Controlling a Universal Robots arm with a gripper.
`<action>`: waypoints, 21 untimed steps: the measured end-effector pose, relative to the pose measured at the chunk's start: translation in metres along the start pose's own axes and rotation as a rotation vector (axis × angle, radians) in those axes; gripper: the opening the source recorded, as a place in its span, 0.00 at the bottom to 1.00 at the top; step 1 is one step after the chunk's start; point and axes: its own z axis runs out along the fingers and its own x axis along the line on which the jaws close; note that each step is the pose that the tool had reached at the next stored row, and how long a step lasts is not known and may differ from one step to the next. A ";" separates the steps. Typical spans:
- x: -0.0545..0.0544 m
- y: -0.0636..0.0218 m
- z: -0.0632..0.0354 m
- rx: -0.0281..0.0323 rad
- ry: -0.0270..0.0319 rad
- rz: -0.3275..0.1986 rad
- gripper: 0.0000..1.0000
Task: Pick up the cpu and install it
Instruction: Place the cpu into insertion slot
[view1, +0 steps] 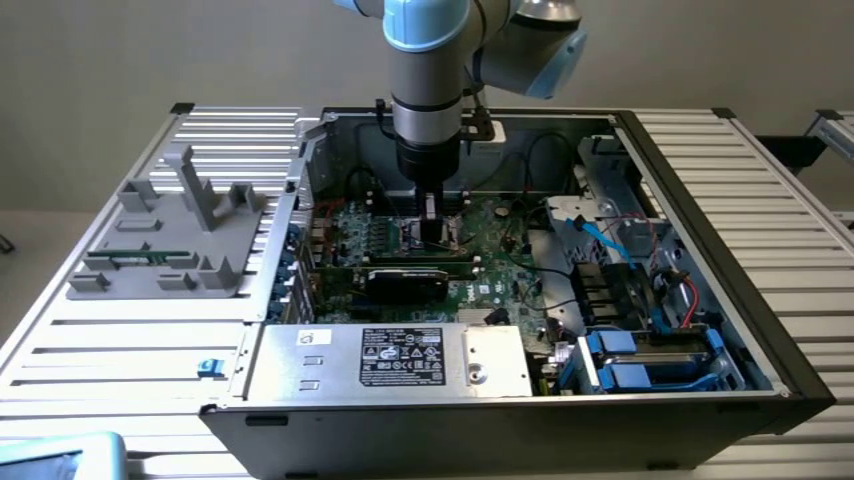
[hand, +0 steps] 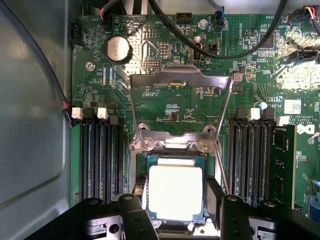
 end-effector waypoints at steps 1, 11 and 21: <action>0.000 0.0000 0.0000 0.0008 -0.0001 0.001 0.55; 0.000 0.0001 0.0000 0.0057 -0.0001 0.002 0.55; 0.000 0.0012 0.0002 0.0056 -0.0001 0.002 0.55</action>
